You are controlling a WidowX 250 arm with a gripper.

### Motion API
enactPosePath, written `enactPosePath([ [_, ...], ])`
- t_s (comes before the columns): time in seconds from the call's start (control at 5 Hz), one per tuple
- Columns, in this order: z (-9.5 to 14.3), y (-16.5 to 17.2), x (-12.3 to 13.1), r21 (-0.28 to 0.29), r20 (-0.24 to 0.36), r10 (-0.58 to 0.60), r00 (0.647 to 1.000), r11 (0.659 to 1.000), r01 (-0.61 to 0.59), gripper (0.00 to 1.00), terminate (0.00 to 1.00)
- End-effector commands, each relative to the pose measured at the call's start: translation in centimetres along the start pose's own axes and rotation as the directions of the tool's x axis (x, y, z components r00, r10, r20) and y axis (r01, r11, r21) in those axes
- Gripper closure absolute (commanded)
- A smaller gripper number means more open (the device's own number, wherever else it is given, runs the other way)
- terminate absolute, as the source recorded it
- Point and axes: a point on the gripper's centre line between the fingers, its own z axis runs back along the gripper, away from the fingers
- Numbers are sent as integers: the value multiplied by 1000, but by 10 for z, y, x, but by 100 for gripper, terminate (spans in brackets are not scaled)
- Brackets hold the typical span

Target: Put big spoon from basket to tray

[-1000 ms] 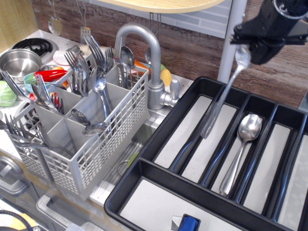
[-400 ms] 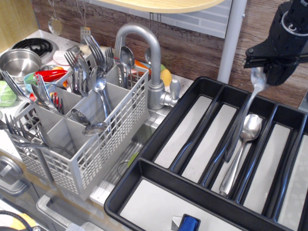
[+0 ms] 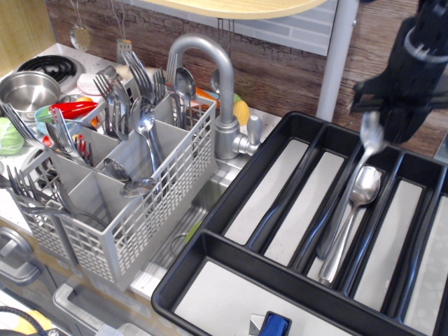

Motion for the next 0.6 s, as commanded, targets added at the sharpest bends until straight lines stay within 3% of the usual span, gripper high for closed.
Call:
enactPosePath([
  [0.0,-12,11,0,-52,96,-13,995,998,18,100,0],
  [0.2,-17,11,-1,-65,172,-39,984,997,51,0,0],
  [0.4,-17,11,-1,-65,172,-39,984,997,51,0,100],
])
